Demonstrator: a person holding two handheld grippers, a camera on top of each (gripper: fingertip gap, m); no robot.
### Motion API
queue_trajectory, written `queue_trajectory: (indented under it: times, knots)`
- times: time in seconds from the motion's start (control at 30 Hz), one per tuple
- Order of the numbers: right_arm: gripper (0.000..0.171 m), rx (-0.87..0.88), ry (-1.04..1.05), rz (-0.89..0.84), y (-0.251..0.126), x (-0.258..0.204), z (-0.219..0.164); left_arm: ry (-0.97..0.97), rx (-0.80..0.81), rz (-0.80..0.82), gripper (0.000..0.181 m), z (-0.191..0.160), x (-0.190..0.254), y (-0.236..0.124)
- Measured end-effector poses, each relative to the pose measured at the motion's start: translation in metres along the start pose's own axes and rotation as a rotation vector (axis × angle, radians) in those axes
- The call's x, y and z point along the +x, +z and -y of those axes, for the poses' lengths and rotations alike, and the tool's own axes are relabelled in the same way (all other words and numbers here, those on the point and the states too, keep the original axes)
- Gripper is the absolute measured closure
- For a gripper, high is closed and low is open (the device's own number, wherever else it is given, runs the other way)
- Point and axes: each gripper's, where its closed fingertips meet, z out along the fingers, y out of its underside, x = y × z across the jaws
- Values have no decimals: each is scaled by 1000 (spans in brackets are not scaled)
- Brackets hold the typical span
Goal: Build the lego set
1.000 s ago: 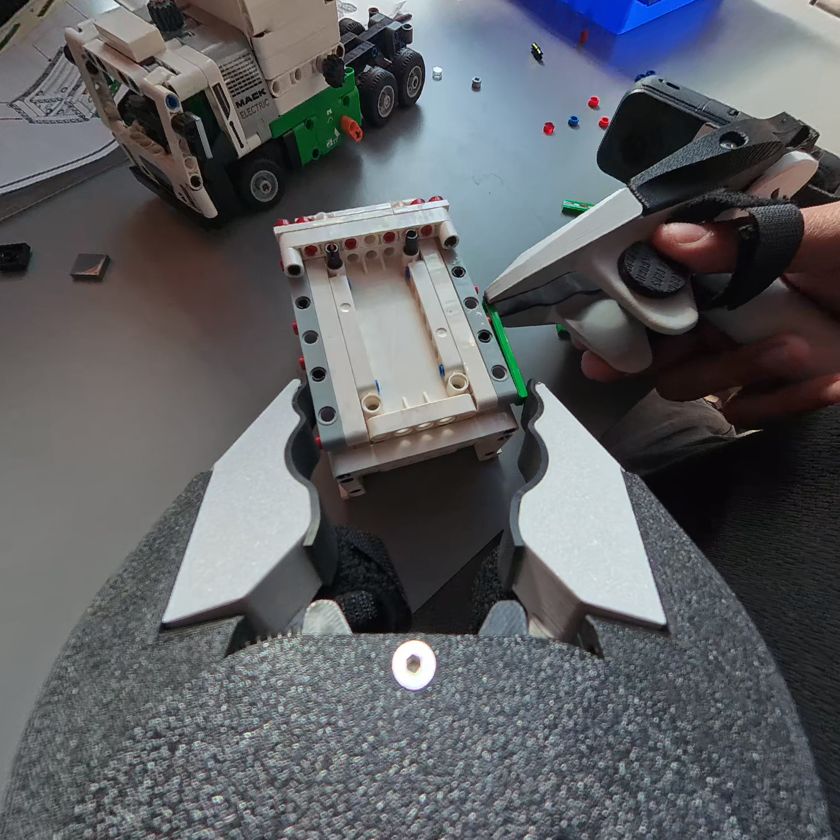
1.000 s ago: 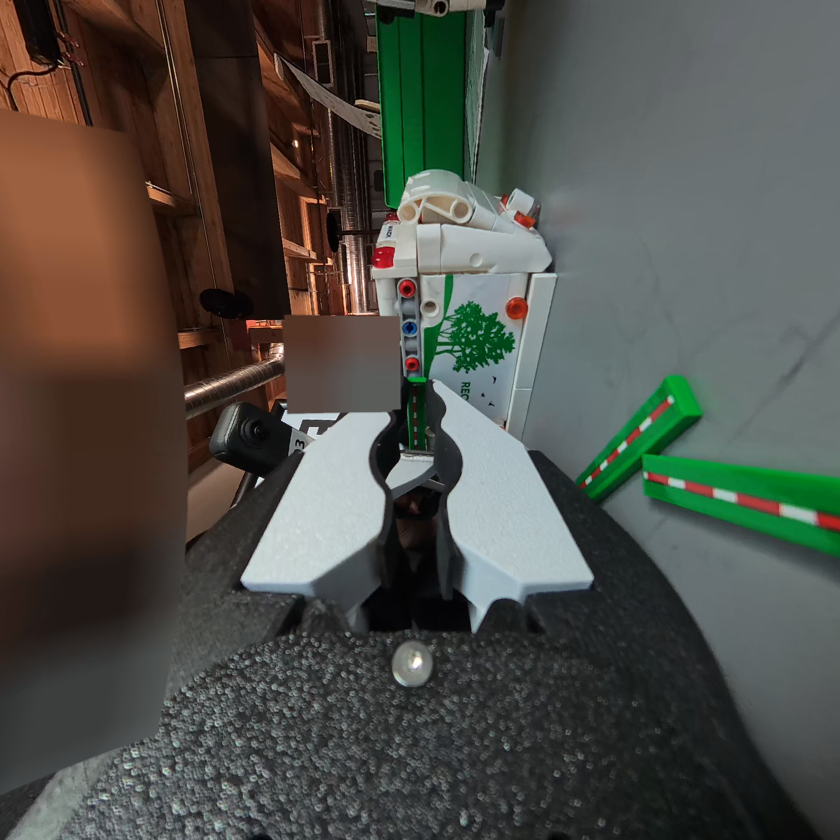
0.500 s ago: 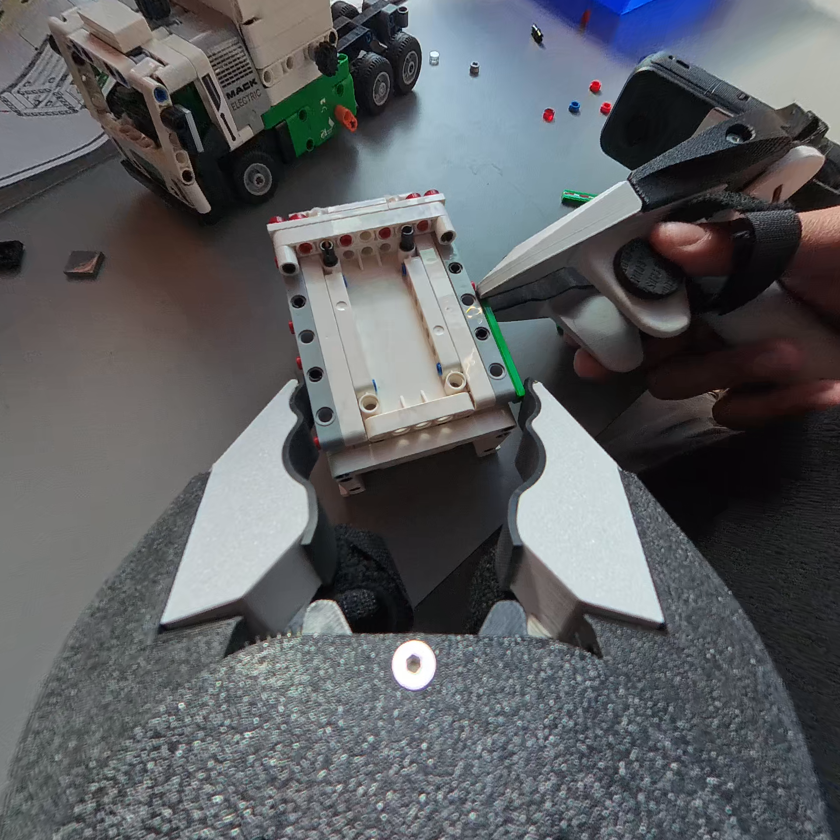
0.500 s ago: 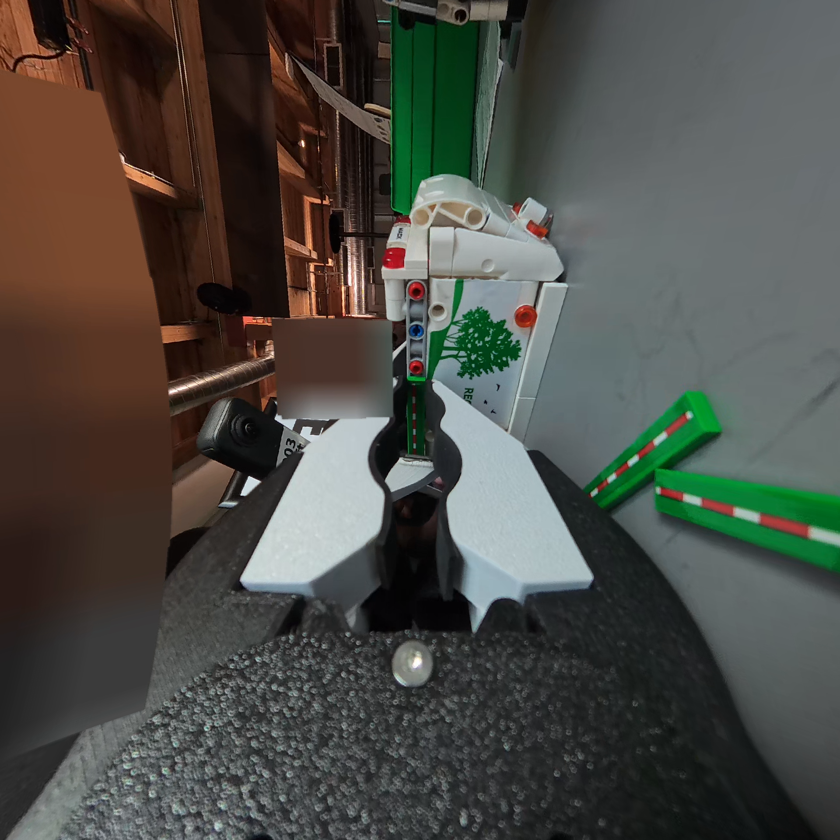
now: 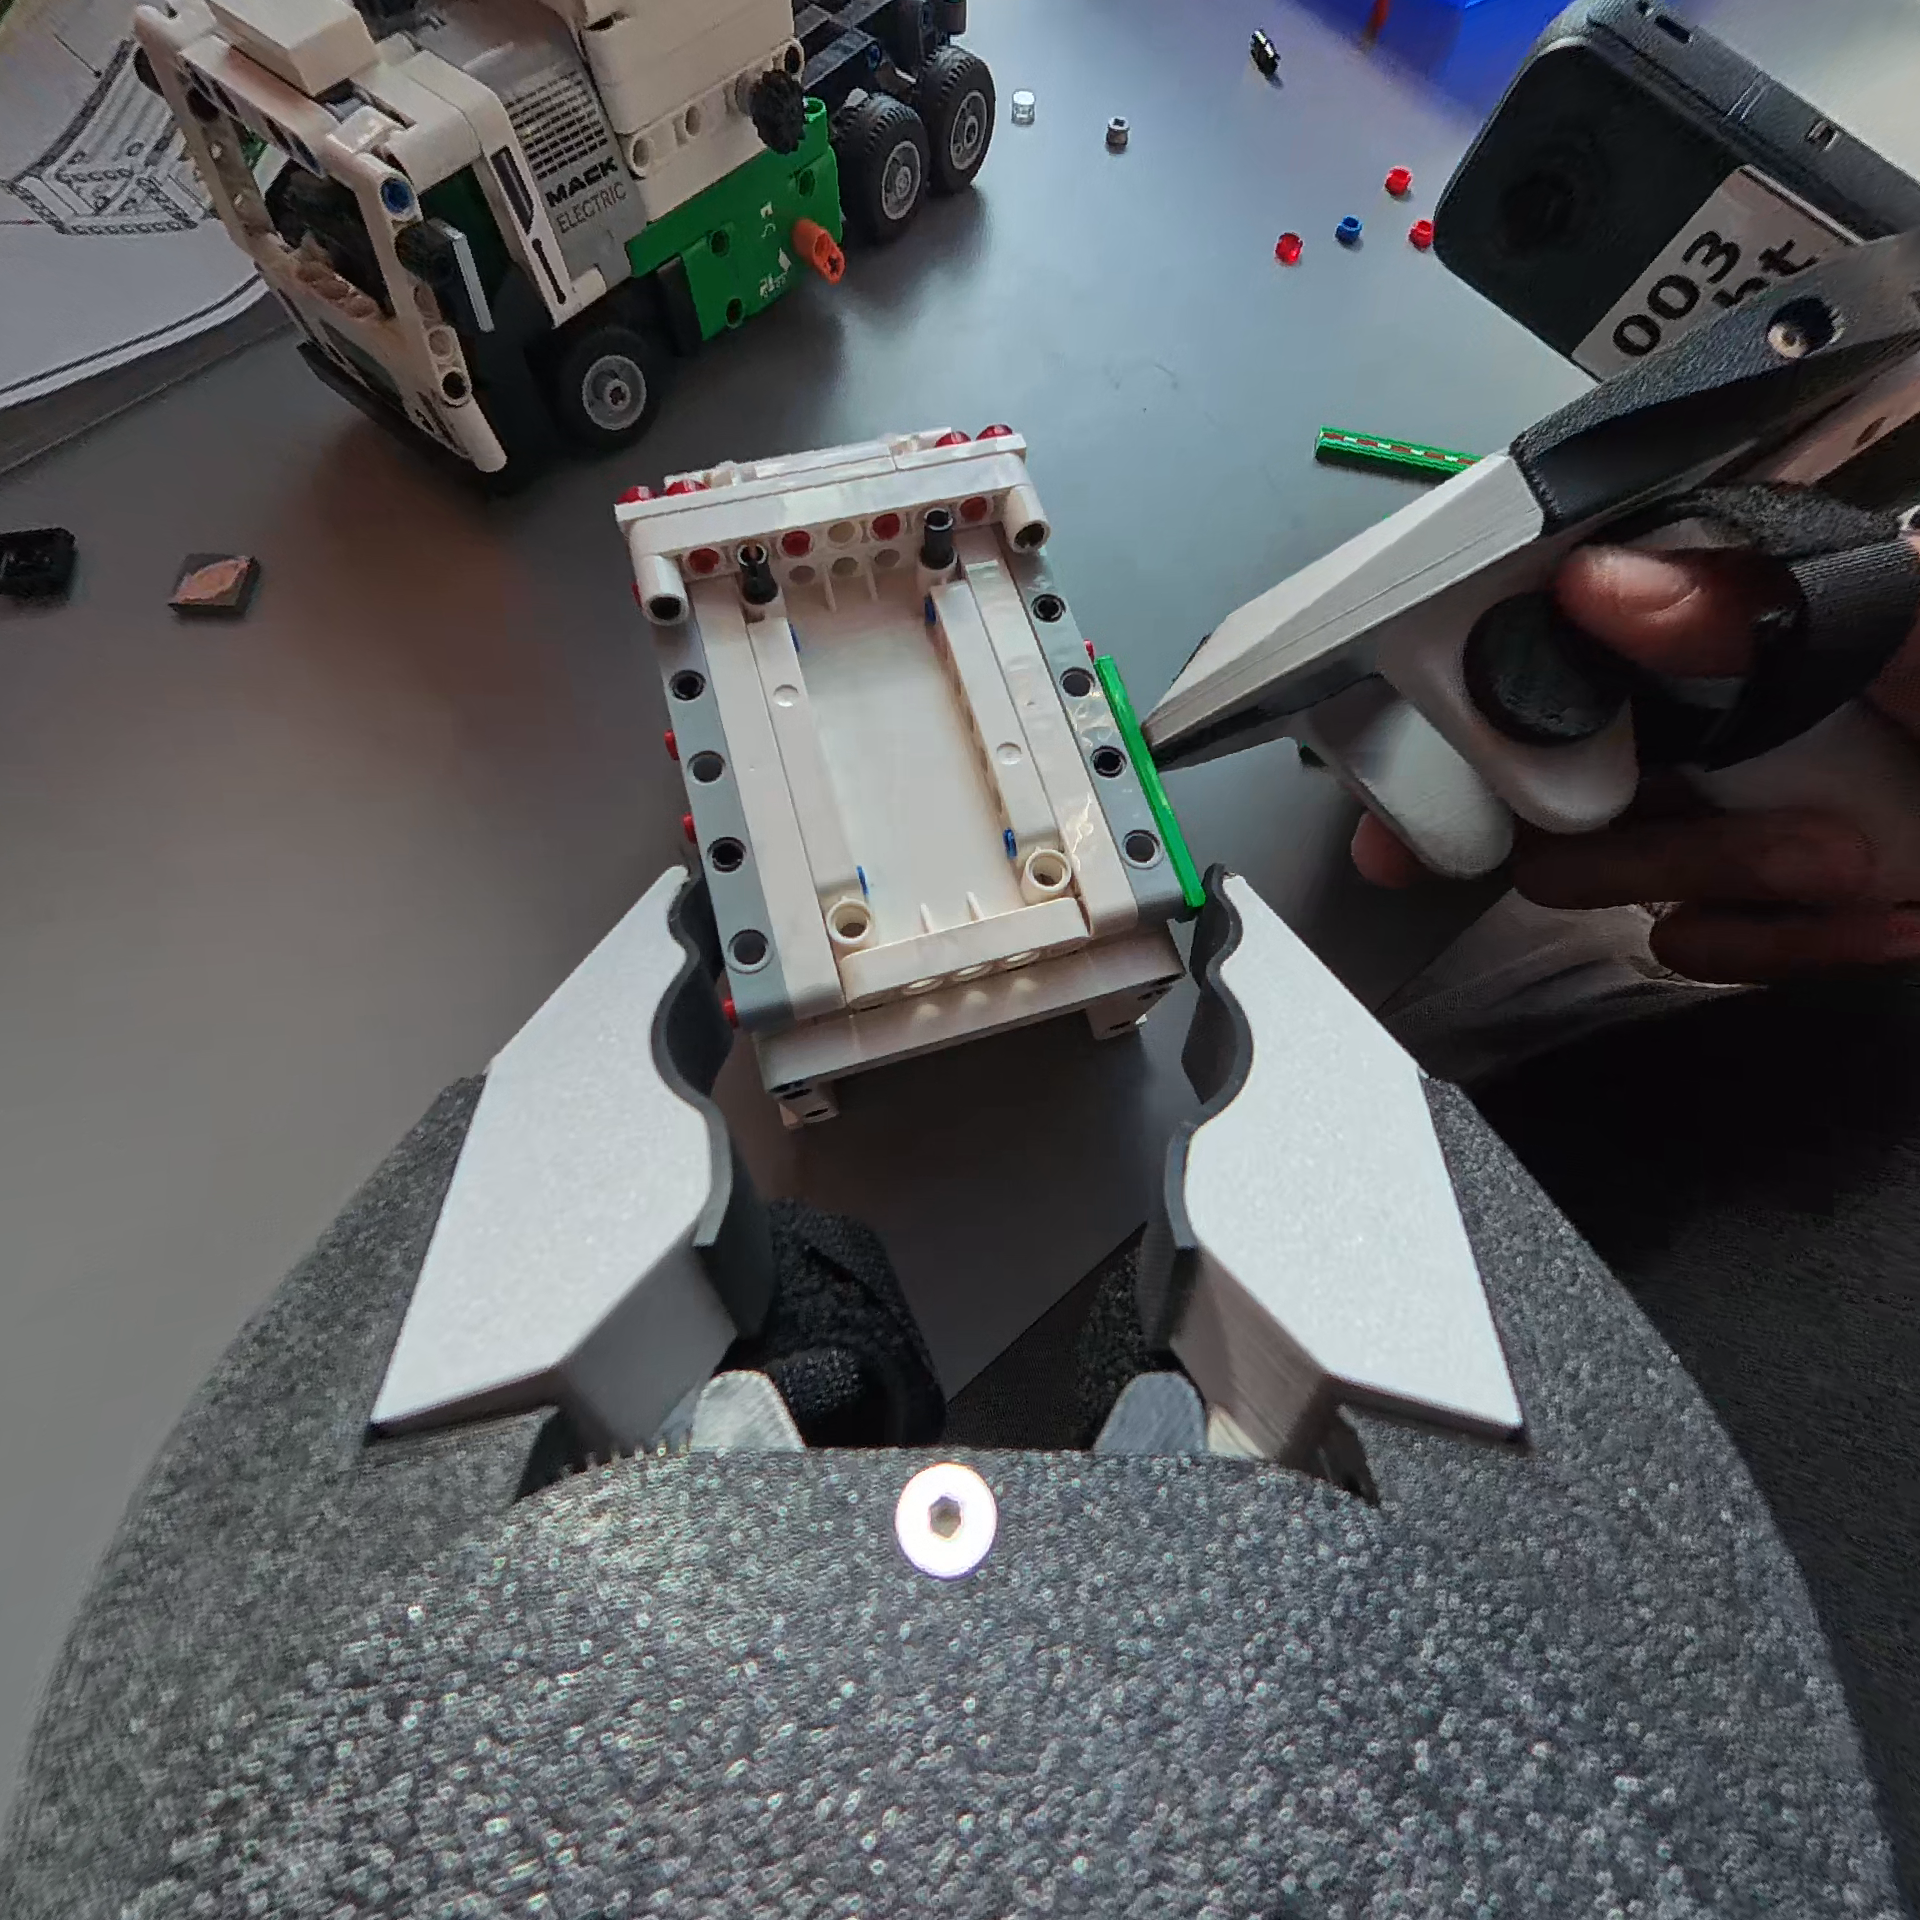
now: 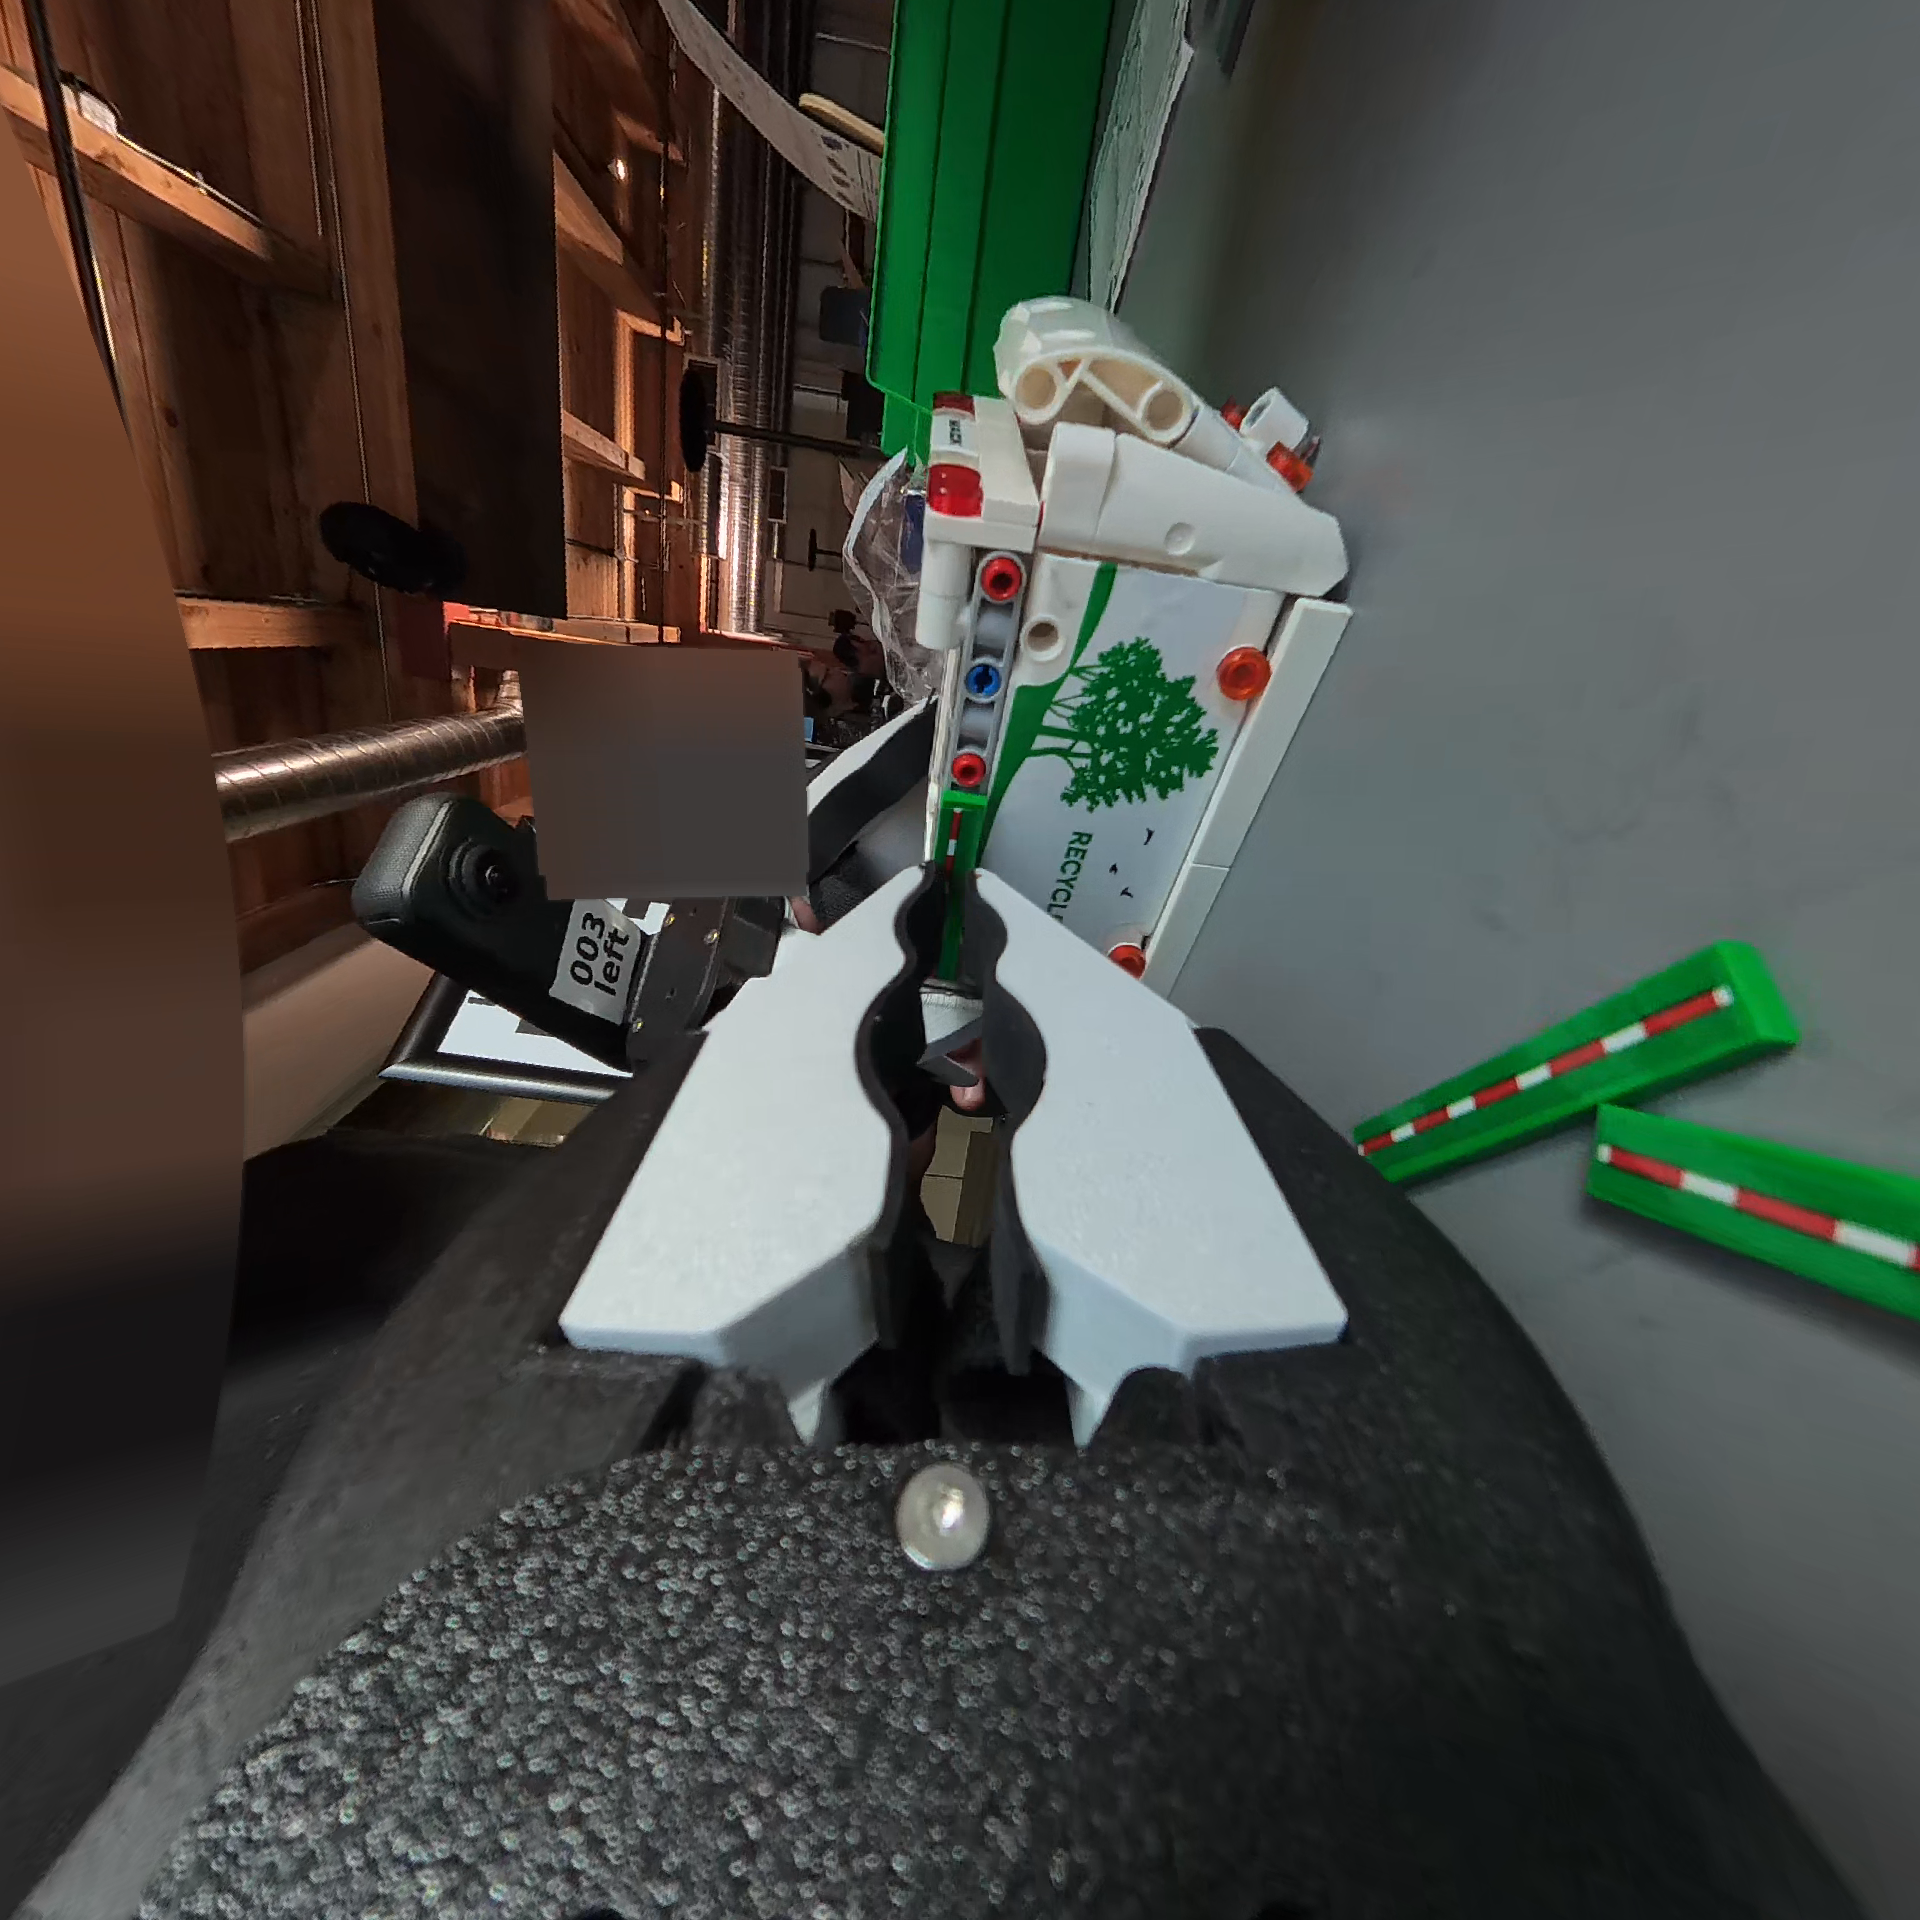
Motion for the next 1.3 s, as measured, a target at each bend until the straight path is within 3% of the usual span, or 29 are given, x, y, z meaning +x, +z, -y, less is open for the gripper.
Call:
queue_trajectory:
  times: [0.47,0.63,0.93,1.07,1.2,1.3]
  knots:
    - [171,-14,-48,-38,-1,1,0,17,6,-11,91,1,0,1]
    - [171,14,-112,-74,-22,-2,12,72,9,-20,92,-3,-1,-4]
    - [170,-24,-421,-173,-41,-15,27,191,-18,40,90,-10,-18,-16]
    - [167,-79,-753,-286,-61,-11,35,159,-19,83,90,-13,-37,-25]
    - [161,-35,-1028,-369,-89,-11,51,69,99,52,89,1,-40,-39]
    - [159,-19,-1112,-414,-108,-11,55,33,245,45,93,16,-43,-61]
